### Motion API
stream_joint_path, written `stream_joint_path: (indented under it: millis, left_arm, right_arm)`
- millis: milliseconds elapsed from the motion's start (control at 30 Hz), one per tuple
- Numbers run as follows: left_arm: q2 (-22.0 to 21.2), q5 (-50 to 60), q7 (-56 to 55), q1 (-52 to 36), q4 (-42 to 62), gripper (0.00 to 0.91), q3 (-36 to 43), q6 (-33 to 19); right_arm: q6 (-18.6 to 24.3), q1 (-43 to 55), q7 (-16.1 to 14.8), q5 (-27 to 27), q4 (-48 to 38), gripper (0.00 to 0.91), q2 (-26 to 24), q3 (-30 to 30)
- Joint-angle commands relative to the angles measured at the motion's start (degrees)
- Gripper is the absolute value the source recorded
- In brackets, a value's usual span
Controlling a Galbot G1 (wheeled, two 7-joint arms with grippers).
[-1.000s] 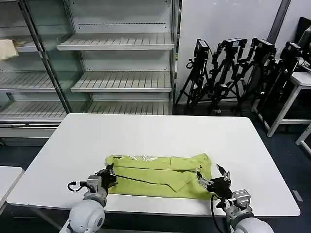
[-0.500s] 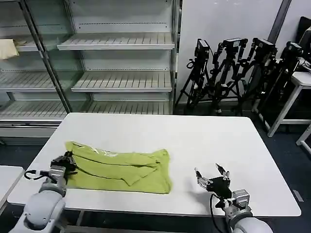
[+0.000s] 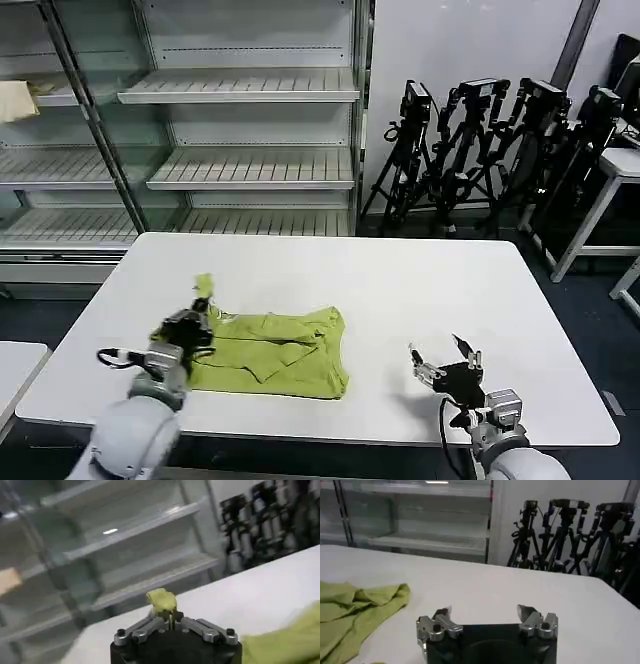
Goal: Fold and organize the clothes.
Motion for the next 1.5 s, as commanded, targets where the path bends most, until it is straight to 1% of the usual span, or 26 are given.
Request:
stream_joint_path:
  millis: [33,200,300,433,467,500,700,767,900,967,1100,1167,1233,1367,1500]
  left_arm:
    - [-7.69,-0.81,-0.11,-3.26,0.17,0.000,15.52,0.17]
    - [-9.43,-2.53,-0.78,-6.22,3.67,0.010,17.31,0.26]
    - [-9.29,-4.10,-1.38,-7.02,3.80,0.000,17.95,0.28]
    - [-9.15,-5.56,-1.76,-7.44,4.31,0.010,18.33,0.31]
    - [-9.13,-5.92,-2.23,-7.47,4.44,0.625,18.46,0.32]
    - [-9.23,-6.29,-2.40,-7.60,4.70,0.907,18.52,0.32]
    - [-11.93,-10.32,-5.29,-10.94,5.46,0.907,17.73,-0.05]
    - [-12.55,-12.78,-5.62,-11.82,5.08,0.907,16.46,-1.92]
    - [-12.51,-15.96,-6.70,-12.47,2.12,0.907,13.69,-3.51]
    - [-11.18,-16.17,-6.95,-11.93,0.18,0.907,11.80,-3.77]
    - [-6.12,-14.33,-6.94,-7.74,-1.22,0.907,6.72,-3.11]
    - [-3.41,-13.46,-7.60,-4.26,-0.25,0.907,2.85,-0.84]
    - [-2.24,-13.83,-8.84,-1.25,1.03,0.907,0.45,0.13]
    - [-1.97,-14.39,-8.72,4.07,2.35,0.907,-0.92,0.26]
    - [-2.89,-13.85,-8.55,6.38,4.45,0.907,-0.24,0.31]
  right_arm:
    - [-0.01,-0.32,0.01,-0.01,0.30,0.907,0.06,1.09]
    - [0.16,-1.35,-0.13,-0.03,0.43,0.907,0.02,2.19]
    - [0.31,-1.71,-0.20,0.01,0.28,0.907,-0.06,2.74]
    - [0.40,-1.84,-0.24,0.02,0.32,0.907,0.02,2.99]
    - [0.40,-1.79,-0.28,0.02,0.29,0.907,0.05,2.95]
    - [0.40,-1.74,-0.27,0.03,0.25,0.907,0.05,2.90]
    - [0.38,-1.47,-0.25,-0.07,0.03,0.907,0.28,2.18]
    - [0.38,-1.46,-0.30,-0.16,0.06,0.907,0.31,1.95]
    - [0.42,-1.42,-0.32,-0.33,-0.06,0.907,0.40,1.72]
    - [0.42,-1.29,-0.32,-0.36,-0.18,0.907,0.38,1.60]
    - [0.68,-1.06,-0.55,-0.35,-0.42,0.907,0.30,1.40]
    - [1.03,-1.07,-0.65,-0.35,-0.61,0.907,0.34,1.40]
    - [1.42,-1.21,-0.74,-0.38,-0.76,0.907,0.45,1.43]
    - [1.69,-1.53,-0.90,-0.36,-0.78,0.907,0.46,1.64]
    - [1.73,-1.53,-0.89,-0.33,-0.73,0.907,0.20,1.78]
